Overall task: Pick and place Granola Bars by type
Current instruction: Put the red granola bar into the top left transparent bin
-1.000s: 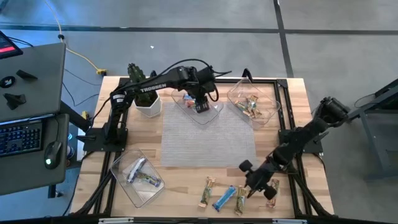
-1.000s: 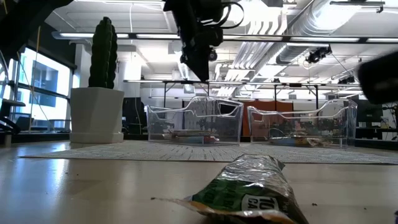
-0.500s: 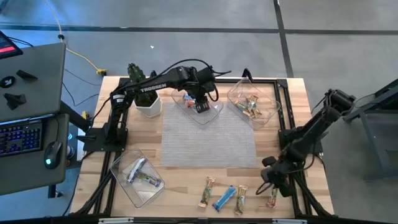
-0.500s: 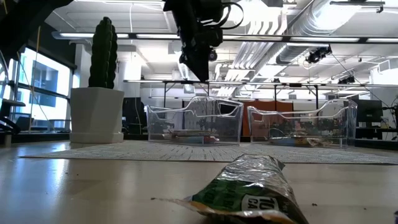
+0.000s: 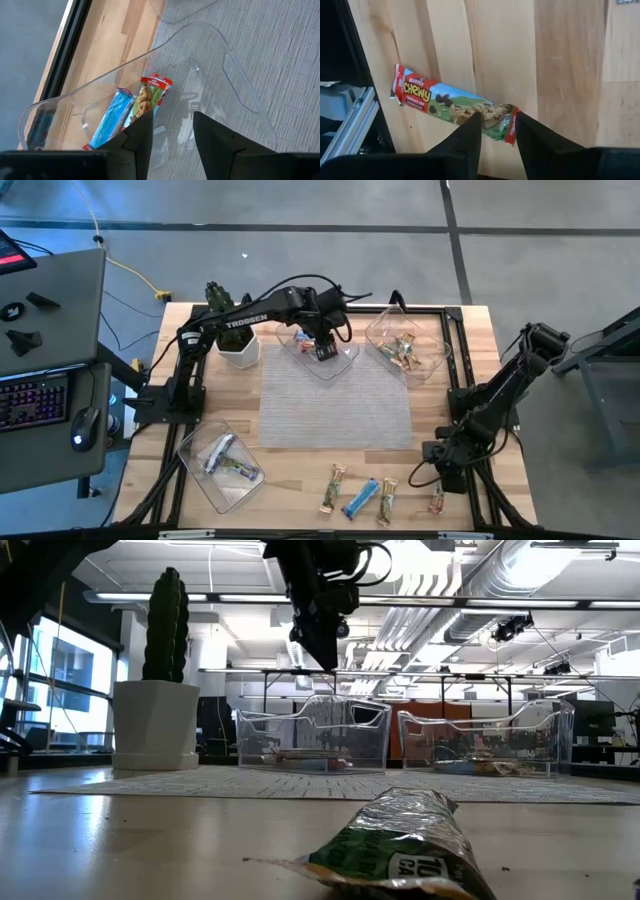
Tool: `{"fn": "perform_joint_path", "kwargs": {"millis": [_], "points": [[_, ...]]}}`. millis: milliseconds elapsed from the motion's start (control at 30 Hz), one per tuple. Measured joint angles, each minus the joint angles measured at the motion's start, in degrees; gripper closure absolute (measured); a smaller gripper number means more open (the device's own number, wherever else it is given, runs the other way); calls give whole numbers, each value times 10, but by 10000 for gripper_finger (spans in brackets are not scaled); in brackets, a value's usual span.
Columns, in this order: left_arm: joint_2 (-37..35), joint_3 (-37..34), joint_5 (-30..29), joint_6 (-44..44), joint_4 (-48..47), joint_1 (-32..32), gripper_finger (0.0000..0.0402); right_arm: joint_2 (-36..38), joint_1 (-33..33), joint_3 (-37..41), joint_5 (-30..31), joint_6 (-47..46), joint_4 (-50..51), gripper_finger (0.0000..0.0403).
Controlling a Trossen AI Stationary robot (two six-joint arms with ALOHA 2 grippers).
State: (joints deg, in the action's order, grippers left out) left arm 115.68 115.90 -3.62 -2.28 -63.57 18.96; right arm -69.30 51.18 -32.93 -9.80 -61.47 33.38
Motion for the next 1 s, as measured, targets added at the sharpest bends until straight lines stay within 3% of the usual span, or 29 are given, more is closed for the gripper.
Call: {"fn": "perform_joint_path", "kwargs": {"millis": [267,533,800,1000], "points": [[0,0,-1,-3,0,0,268,-1,2,0,9,2,-18,299],[0,0,-1,-4,0,0,268,-1,73,0,83,309,-134,299],[0,0,-1,3,0,0,268,-2,107,0,57,343,-150,299],[0,0,0,29,8,0,268,-2,112,0,120,458,-171,301]]}}
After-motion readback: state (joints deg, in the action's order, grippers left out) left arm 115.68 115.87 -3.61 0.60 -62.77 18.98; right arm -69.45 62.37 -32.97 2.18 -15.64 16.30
